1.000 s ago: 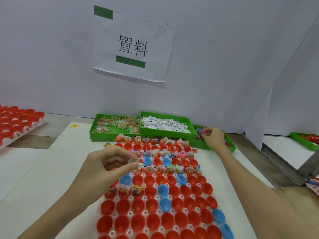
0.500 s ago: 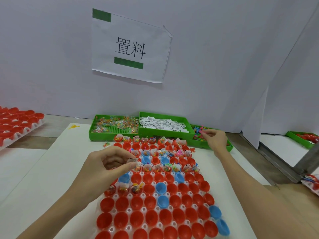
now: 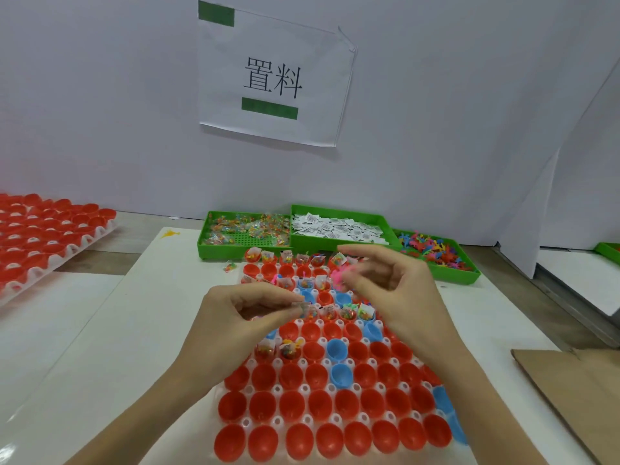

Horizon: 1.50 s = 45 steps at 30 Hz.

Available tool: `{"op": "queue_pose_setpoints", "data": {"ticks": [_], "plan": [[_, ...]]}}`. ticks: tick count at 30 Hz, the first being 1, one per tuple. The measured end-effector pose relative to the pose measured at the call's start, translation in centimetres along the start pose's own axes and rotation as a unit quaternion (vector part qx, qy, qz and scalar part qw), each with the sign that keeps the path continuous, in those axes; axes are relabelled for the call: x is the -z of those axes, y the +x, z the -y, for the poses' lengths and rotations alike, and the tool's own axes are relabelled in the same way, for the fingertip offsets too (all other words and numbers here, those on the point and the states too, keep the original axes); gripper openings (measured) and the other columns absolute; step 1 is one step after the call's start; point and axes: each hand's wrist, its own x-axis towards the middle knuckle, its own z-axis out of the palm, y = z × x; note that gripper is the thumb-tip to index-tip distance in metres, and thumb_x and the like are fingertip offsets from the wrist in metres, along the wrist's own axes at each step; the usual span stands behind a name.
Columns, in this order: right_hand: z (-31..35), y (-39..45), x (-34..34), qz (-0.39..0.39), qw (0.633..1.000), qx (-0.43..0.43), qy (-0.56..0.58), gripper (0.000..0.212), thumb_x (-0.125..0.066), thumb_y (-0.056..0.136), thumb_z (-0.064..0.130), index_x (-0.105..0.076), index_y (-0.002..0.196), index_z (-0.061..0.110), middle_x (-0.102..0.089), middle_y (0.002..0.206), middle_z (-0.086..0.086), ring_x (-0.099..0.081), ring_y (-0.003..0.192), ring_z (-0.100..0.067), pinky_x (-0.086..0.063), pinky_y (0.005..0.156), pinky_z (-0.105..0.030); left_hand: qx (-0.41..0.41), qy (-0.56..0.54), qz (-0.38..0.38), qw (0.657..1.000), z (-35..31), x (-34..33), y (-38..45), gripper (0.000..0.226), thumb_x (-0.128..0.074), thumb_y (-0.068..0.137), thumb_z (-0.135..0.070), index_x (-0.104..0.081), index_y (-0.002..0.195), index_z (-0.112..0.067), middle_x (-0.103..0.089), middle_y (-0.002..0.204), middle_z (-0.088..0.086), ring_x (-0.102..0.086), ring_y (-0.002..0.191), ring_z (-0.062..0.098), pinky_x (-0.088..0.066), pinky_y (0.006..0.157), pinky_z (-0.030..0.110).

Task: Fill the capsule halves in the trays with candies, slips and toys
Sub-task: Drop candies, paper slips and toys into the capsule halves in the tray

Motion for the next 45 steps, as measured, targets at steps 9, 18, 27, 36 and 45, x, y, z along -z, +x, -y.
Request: {"op": "queue_pose_setpoints", "data": {"ticks": [9, 18, 27, 36, 45], "plan": [[-0.5, -1.9, -2.3, 0.03, 0.995, 0.036, -0.084, 0.01, -0.082, 0.085, 0.018, -0.082, 0.094, 0.024, -0.077, 0.085, 0.014, -0.074, 0.082, -0.008, -0.056, 0.073, -0.019, -0.067, 0.088, 0.029, 0.993, 0.9, -0.7, -0.3, 0.016, -0.086, 0.079, -0.022, -0.084, 0.094, -0.027, -0.076, 0.097, -0.003, -0.076, 0.088, 0.019, -0.062, 0.08, 0.028], [-0.7, -2.2, -1.6, 0.099, 0.985, 0.02, -0.137, 0.015, -0.071, 0.095, 0.017, -0.081, 0.103, 0.025, -0.077, 0.093, 0.014, -0.072, 0.089, -0.005, -0.059, 0.081, -0.026, -0.103, 0.13, 0.026, 0.986, 1.0, -1.5, -0.8, 0.015, -0.082, 0.08, -0.027, -0.082, 0.095, -0.023, -0.076, 0.093, -0.007, -0.076, 0.087, 0.016, -0.063, 0.078, 0.028], [-1.6, -2.2, -1.2, 0.148, 0.979, -0.043, -0.132, 0.013, -0.077, 0.089, 0.011, -0.079, 0.096, 0.023, -0.077, 0.085, 0.013, -0.074, 0.08, -0.002, -0.061, 0.076, -0.025, -0.172, 0.33, 0.042, 0.927, 0.8, -2.6, -0.7, 0.018, -0.093, 0.07, -0.02, -0.079, 0.082, -0.023, -0.061, 0.08, -0.02, -0.06, 0.086, 0.009, -0.052, 0.073, 0.023], [-1.9, -2.5, -2.0, 0.178, 0.963, -0.036, -0.197, 0.017, -0.074, 0.088, 0.008, -0.077, 0.095, 0.023, -0.074, 0.082, 0.014, -0.069, 0.078, 0.001, -0.055, 0.069, -0.013, -0.147, 0.38, 0.123, 0.905, 1.5, -2.1, -0.5, 0.01, -0.088, 0.076, -0.029, -0.082, 0.084, -0.03, -0.069, 0.083, -0.02, -0.049, 0.096, 0.013, -0.046, 0.08, 0.021], [-1.7, -2.6, -2.1, 0.192, 0.959, -0.033, -0.208, 0.014, -0.07, 0.088, 0.012, -0.076, 0.092, 0.025, -0.068, 0.081, 0.016, -0.063, 0.079, 0.001, -0.048, 0.065, -0.011, -0.149, 0.427, 0.11, 0.885, 1.9, -2.3, -0.6, 0.01, -0.087, 0.08, -0.024, -0.081, 0.086, -0.027, -0.064, 0.104, -0.012, -0.045, 0.099, 0.014, -0.044, 0.084, 0.023]]}}
